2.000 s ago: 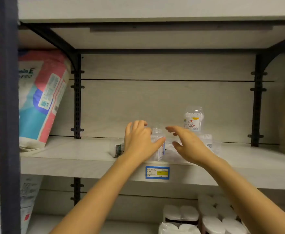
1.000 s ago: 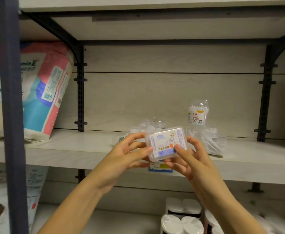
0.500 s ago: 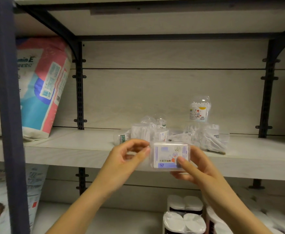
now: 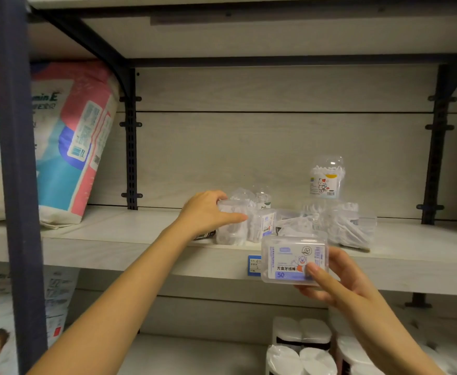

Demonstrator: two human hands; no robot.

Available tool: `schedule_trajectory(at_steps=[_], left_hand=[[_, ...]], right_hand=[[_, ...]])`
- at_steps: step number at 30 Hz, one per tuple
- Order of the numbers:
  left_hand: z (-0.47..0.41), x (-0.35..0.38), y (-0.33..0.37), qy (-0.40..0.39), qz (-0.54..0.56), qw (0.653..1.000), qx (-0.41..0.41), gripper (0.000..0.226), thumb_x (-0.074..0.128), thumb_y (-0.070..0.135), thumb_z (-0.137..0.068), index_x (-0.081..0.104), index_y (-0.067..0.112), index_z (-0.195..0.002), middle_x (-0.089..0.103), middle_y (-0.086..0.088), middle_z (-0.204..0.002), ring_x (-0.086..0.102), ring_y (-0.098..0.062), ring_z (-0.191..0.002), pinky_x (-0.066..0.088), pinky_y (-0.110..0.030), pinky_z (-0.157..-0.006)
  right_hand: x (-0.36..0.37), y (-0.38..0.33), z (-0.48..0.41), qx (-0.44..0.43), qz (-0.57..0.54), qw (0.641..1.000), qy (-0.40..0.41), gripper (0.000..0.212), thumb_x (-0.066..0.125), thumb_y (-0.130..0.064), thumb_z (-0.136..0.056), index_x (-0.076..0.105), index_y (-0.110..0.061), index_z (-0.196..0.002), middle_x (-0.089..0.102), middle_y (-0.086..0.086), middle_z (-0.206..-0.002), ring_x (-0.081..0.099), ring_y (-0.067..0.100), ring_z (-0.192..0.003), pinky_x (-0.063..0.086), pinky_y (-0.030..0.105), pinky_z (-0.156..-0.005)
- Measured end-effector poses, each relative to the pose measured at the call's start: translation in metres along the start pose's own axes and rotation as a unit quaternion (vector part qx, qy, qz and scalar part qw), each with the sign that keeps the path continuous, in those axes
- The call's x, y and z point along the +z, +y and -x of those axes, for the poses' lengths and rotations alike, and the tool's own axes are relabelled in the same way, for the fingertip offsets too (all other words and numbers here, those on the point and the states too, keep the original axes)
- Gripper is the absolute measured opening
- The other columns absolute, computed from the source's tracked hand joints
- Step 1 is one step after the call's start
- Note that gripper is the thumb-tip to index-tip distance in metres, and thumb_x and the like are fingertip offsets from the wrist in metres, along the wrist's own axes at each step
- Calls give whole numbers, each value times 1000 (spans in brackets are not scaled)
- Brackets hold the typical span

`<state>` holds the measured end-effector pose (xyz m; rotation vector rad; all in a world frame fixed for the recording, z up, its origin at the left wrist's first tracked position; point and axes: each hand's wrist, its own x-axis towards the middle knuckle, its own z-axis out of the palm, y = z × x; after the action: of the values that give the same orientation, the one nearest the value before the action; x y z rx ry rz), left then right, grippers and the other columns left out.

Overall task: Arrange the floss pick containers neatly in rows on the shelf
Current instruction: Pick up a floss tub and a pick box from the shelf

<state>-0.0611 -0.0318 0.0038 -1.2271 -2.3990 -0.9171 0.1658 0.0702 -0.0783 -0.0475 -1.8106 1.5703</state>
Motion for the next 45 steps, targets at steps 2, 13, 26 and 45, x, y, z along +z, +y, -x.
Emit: schedule_trajectory(at_steps=[2, 13, 26, 45], left_hand=[[1, -5, 3, 11, 18, 1000, -2, 73, 69, 53, -72, 50, 17, -132, 53, -1, -136, 50, -20, -121, 42, -33, -97], [93, -10, 18, 2, 789, 602, -127, 40, 62, 15, -71, 62, 3, -109, 68, -15, -107, 67, -21, -85, 58, -30, -76], [144, 17, 36, -60, 872, 447, -191, 47, 53, 30, -82, 61, 5, -120, 60, -21, -126, 61, -30, -92, 56, -31, -70], [138, 33, 32, -84, 869, 437, -217, 48, 57, 40, -78, 71, 0, -98, 65, -19, -92, 57, -22, -66, 50, -24, -52]], right_hand=[[-2, 0, 0, 0, -2, 1000, 7, 85, 78, -66, -40, 61, -19, -108, 71, 1, -106, 71, 21, -92, 56, 22, -70], [3, -2, -5, 18, -53, 998, 6, 69, 80, -52, -54, 62, -15, -109, 71, 7, -108, 71, 24, -91, 56, 23, -70], [16, -11, -5, 11, -88, 996, 3, 85, 83, -61, -36, 63, -16, -106, 73, 7, -102, 71, 23, -88, 56, 21, -65], [21, -13, 1, 34, -71, 997, 1, 83, 82, -60, -39, 62, -17, -108, 72, 8, -103, 71, 28, -86, 56, 22, -66]])
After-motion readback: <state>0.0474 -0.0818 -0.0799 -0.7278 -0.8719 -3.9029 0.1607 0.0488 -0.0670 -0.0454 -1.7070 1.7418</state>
